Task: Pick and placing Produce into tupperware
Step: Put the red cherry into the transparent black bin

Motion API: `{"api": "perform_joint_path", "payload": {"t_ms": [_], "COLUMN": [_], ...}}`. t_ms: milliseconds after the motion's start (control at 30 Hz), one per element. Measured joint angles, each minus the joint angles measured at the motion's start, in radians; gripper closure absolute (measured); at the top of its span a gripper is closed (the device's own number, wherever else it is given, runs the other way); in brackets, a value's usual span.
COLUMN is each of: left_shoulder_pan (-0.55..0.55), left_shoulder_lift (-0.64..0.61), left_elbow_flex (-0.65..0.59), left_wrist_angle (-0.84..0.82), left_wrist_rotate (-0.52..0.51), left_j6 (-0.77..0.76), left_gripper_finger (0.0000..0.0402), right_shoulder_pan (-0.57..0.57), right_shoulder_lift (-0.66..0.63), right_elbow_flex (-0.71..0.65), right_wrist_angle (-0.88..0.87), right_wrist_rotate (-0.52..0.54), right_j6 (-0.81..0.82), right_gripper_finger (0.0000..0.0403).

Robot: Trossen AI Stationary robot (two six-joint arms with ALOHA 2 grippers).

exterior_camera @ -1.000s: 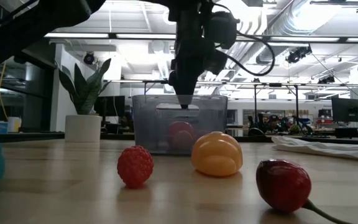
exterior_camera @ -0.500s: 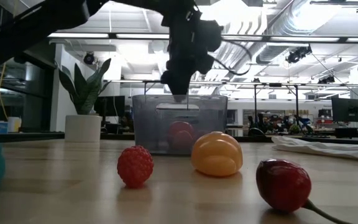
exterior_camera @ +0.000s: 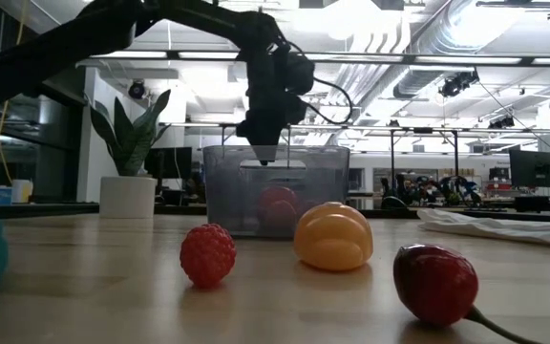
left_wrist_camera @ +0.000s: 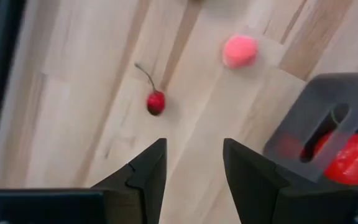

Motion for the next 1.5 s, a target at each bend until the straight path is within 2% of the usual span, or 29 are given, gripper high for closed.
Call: {"api": "perform_joint_path", "payload": {"t_ms": [300, 533, 900, 1500], "left_shoulder_pan": [0.049, 0.085, 0.089, 0.091], "left_shoulder_lift": [0.017, 0.052, 0.111, 0.137], "left_elbow_flex": [0.000, -0.001, -0.001, -0.001], "left_wrist_angle": [0.030, 0.029, 0.040, 0.054], "left_wrist_rotate": [0.011, 0.048, 0.052, 0.021], "left_j6": [0.129, 0.134, 0.194, 0.195], "left_gripper_finger": [0.0257, 0.0257, 0.0257, 0.0257], "right_shoulder_pan": [0.000, 0.000, 0.000, 0.000], "right_shoulder_lift": [0.000, 0.000, 0.000, 0.000], "right_elbow_flex": [0.000, 0.000, 0.000, 0.000], "right_wrist_angle": [0.000, 0.000, 0.000, 0.000], "right_wrist_rotate": [0.000, 0.028, 0.049, 0.049], "right_j6": [0.036, 0.050, 0.053, 0.041], "right_gripper_finger": [0.0263, 0.0263, 0.0263, 0.0263]}}
